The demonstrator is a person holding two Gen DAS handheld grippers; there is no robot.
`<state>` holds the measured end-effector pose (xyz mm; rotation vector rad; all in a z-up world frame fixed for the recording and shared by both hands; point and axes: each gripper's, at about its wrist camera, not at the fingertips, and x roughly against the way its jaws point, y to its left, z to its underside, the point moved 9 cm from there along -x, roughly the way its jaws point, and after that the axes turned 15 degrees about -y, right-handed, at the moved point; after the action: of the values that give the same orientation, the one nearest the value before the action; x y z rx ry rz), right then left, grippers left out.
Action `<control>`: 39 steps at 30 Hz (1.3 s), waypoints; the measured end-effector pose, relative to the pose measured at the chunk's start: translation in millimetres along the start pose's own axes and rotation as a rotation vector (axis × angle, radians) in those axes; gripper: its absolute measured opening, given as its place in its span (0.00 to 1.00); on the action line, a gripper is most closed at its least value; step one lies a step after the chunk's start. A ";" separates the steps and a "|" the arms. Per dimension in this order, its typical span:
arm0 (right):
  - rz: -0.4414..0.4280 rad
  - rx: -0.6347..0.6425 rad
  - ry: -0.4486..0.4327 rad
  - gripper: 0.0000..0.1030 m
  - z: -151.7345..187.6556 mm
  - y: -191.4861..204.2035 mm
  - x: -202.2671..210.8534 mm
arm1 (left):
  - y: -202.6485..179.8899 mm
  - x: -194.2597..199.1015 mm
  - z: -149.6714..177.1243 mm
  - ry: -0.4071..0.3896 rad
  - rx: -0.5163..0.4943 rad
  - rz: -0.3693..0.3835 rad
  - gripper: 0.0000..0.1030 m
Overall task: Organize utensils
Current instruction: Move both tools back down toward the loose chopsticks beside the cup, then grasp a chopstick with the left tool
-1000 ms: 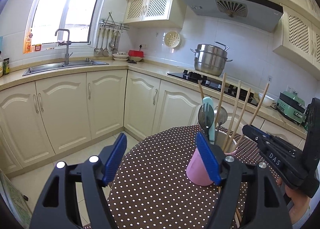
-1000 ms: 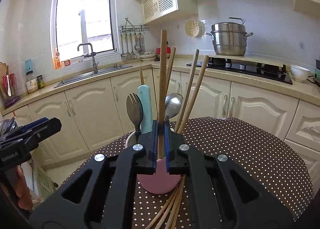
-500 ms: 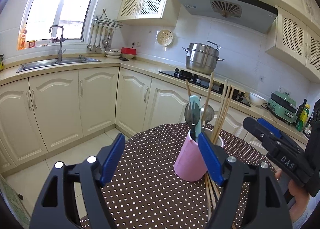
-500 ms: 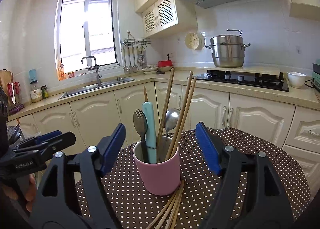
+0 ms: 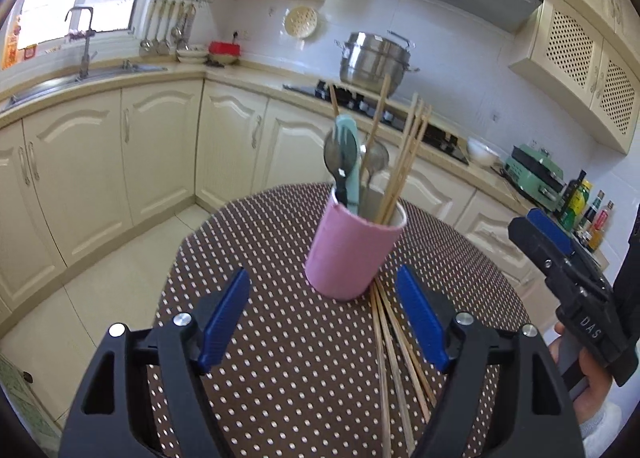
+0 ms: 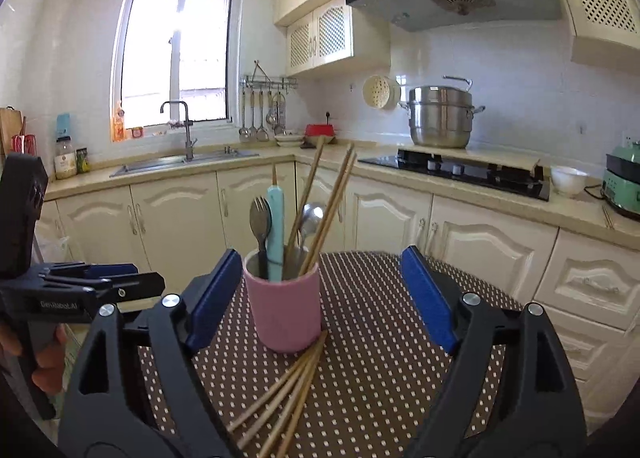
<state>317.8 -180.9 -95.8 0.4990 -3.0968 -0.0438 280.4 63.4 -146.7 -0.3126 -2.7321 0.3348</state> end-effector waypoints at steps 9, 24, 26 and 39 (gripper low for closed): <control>0.021 -0.035 0.202 0.79 68.0 -16.5 11.4 | -12.0 -21.8 60.3 0.240 0.050 0.075 0.72; 0.068 -0.156 0.300 0.79 105.0 -42.9 21.1 | -51.4 -67.5 126.9 0.453 0.007 0.098 0.43; 0.074 -0.162 0.303 0.79 105.5 -45.0 21.1 | -51.5 -72.2 126.5 0.443 0.009 0.085 0.41; 0.079 -0.195 0.348 0.79 113.7 -52.1 16.6 | -74.4 -101.2 119.5 0.442 -0.206 -0.010 0.29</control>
<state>317.4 -232.4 -210.9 0.3355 -2.7319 -0.2304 313.5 -55.9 -268.0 -0.3774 -2.3303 -0.0227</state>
